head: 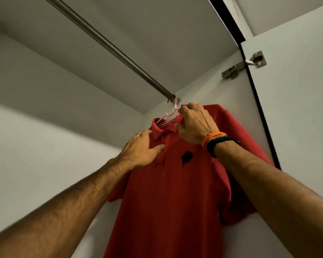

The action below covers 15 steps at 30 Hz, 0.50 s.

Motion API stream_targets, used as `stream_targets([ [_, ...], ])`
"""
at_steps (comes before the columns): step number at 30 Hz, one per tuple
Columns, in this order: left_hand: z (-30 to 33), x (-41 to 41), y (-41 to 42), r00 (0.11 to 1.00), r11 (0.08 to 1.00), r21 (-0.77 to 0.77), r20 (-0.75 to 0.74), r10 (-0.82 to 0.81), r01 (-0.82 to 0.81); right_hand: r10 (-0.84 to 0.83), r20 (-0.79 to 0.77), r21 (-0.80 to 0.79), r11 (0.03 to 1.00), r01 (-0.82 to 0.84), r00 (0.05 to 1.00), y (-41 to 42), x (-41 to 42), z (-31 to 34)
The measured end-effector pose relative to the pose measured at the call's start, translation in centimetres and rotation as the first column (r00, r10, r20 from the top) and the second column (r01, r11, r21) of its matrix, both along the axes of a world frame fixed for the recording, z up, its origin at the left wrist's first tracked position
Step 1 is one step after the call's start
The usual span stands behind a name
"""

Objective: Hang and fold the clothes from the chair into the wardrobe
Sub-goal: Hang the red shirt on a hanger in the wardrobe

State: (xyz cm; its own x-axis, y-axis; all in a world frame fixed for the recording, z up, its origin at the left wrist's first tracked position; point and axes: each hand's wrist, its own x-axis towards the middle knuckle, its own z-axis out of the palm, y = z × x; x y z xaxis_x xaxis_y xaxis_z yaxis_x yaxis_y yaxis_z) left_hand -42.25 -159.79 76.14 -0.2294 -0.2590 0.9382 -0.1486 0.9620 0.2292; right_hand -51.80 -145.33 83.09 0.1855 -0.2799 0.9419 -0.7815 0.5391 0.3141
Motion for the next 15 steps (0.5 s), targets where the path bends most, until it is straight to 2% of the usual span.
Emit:
stream_targets([
  [7,-5.1,5.1,3.1,0.994,0.996,0.045,0.074,-0.083,0.080,0.098,0.156,-0.020,0.995,-0.096,0.983,3.9,5.6,-5.9],
  [15,-14.9,11.0,9.6,0.950,0.957,0.121,0.137,-0.280,0.264,0.052,0.303,0.013,0.998,-0.059,0.952,11.0,13.4,-19.2],
])
